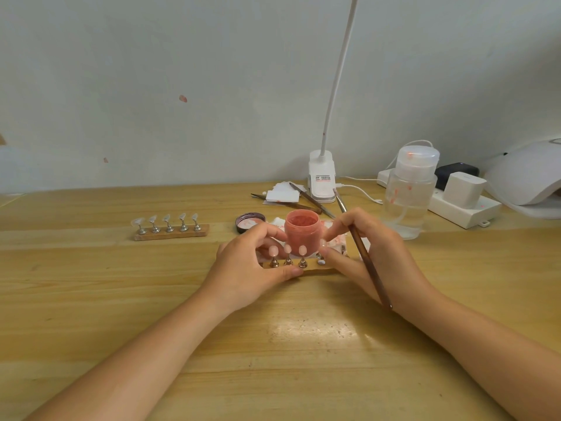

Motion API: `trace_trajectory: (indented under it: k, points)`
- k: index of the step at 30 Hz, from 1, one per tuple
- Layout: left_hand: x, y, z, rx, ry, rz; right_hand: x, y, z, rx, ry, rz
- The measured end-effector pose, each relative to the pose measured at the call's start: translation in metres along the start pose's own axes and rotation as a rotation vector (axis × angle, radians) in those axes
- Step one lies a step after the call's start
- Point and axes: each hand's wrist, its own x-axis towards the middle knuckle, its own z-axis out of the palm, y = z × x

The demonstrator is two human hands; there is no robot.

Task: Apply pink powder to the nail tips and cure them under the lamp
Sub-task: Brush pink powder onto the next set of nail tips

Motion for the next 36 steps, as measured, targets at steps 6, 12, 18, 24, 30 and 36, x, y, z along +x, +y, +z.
trace_trajectory:
  k: [6,12,18,24,30,36]
  points:
    - [0.001,-0.001,0.0,-0.01,-0.013,0.024,0.0,0.001,0.0,-0.022,-0.036,0.013]
    - [0.001,0.0,0.0,-0.015,-0.02,0.02,0.0,0.002,0.001,-0.047,-0.072,0.019]
    - [0.001,0.001,0.0,-0.04,-0.029,0.026,-0.001,0.003,-0.007,-0.071,-0.094,0.024]
    - [0.001,0.002,0.0,-0.041,-0.029,0.019,-0.001,0.011,-0.022,-0.045,-0.111,0.015]
    - [0.0,0.004,-0.001,-0.064,-0.017,0.019,0.0,0.012,-0.02,0.008,-0.116,0.024]
    - [-0.001,0.007,-0.002,-0.054,-0.024,0.016,0.002,0.01,-0.02,0.099,-0.111,0.091]
